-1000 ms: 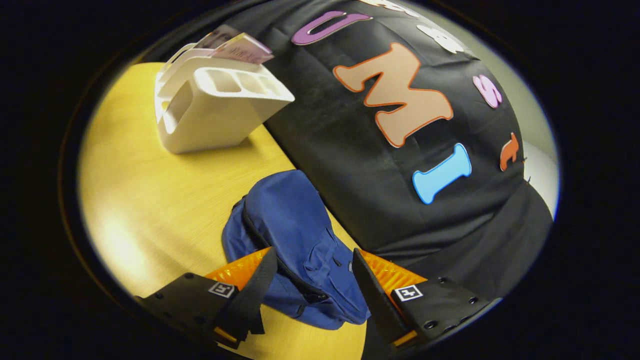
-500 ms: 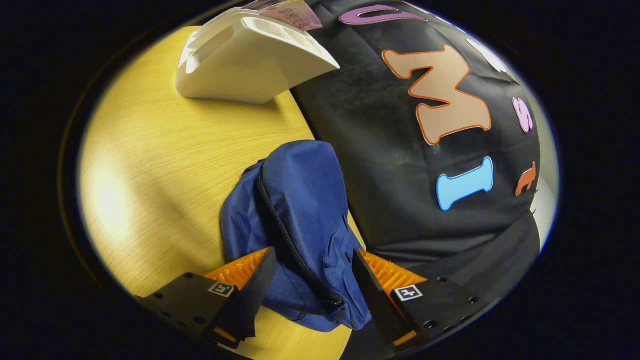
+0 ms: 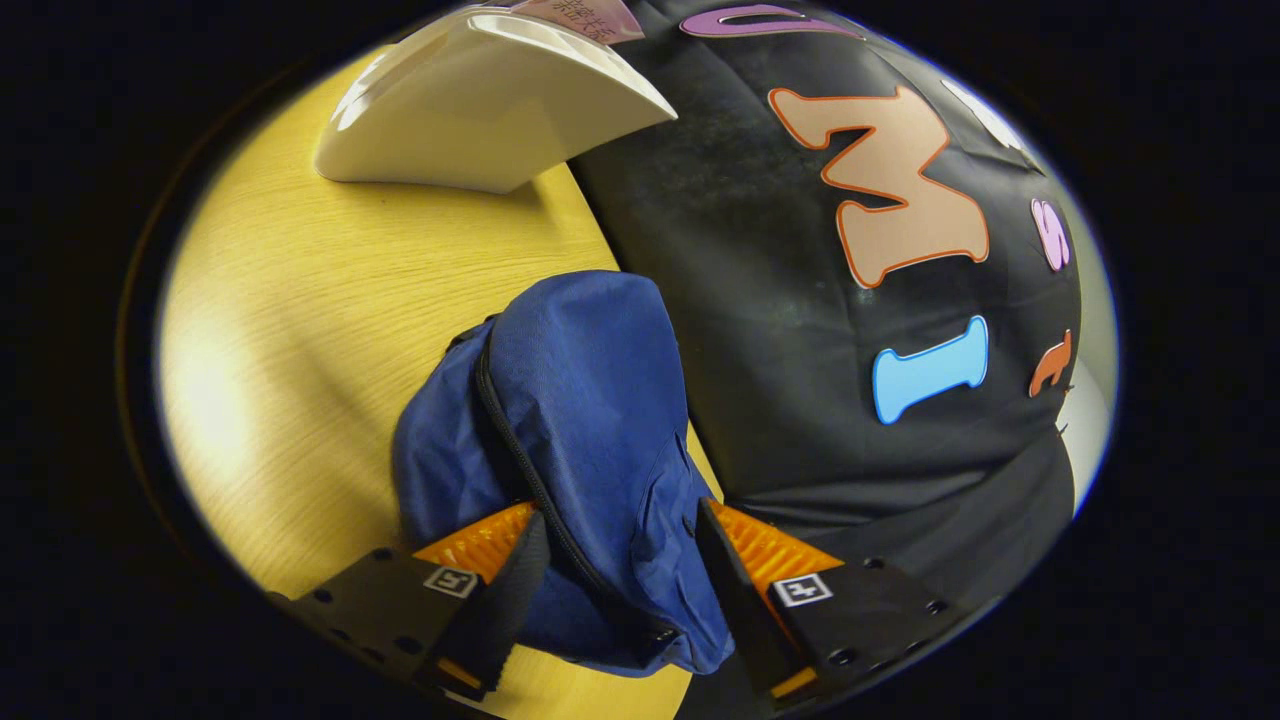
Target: Open the schoolbag, grab two books from the bookshelf and put them into the schoolbag.
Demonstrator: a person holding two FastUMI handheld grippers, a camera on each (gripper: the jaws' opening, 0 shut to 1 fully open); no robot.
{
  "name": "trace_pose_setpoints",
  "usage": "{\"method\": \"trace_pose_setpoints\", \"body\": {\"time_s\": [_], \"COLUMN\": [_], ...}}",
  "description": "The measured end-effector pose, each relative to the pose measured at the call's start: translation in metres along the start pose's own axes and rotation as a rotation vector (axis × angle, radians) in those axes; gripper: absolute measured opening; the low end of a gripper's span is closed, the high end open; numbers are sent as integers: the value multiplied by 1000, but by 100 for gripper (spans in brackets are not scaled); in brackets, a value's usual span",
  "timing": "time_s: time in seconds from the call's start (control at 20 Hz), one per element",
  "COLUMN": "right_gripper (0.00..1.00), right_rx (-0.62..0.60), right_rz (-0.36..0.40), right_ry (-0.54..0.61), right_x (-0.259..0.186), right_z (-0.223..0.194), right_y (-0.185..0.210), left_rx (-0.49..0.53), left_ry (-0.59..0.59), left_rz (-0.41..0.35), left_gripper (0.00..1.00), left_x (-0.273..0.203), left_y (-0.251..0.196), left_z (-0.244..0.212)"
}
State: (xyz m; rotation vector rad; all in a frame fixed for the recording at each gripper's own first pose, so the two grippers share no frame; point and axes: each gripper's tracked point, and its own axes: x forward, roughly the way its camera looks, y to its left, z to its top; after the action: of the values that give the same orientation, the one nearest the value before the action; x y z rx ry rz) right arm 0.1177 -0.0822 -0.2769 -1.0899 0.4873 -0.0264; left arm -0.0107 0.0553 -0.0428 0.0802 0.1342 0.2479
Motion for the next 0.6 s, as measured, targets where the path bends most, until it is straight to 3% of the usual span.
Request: {"method": "trace_pose_setpoints", "body": {"time_s": [0.15,0.25,0.45,0.6], "right_gripper": [67,65,28,10], "right_rx": [7,30,66,57], "right_rz": [-3,2,12,19], "right_ry": [-1,-7,-1,-20], "right_x": [6,8,13,17], "right_z": [2,6,9,14], "right_y": [-2,-3,2,5], "left_rx": [-2,-4,-6,-3], "left_ry": [7,10,21,23], "left_rz": [4,3,0,-5], "left_gripper": [95,95,95,95], "left_x": [0,0,1,2], "left_y": [1,0,-1,-3], "left_z": [-1,-3,-5,-5]}}
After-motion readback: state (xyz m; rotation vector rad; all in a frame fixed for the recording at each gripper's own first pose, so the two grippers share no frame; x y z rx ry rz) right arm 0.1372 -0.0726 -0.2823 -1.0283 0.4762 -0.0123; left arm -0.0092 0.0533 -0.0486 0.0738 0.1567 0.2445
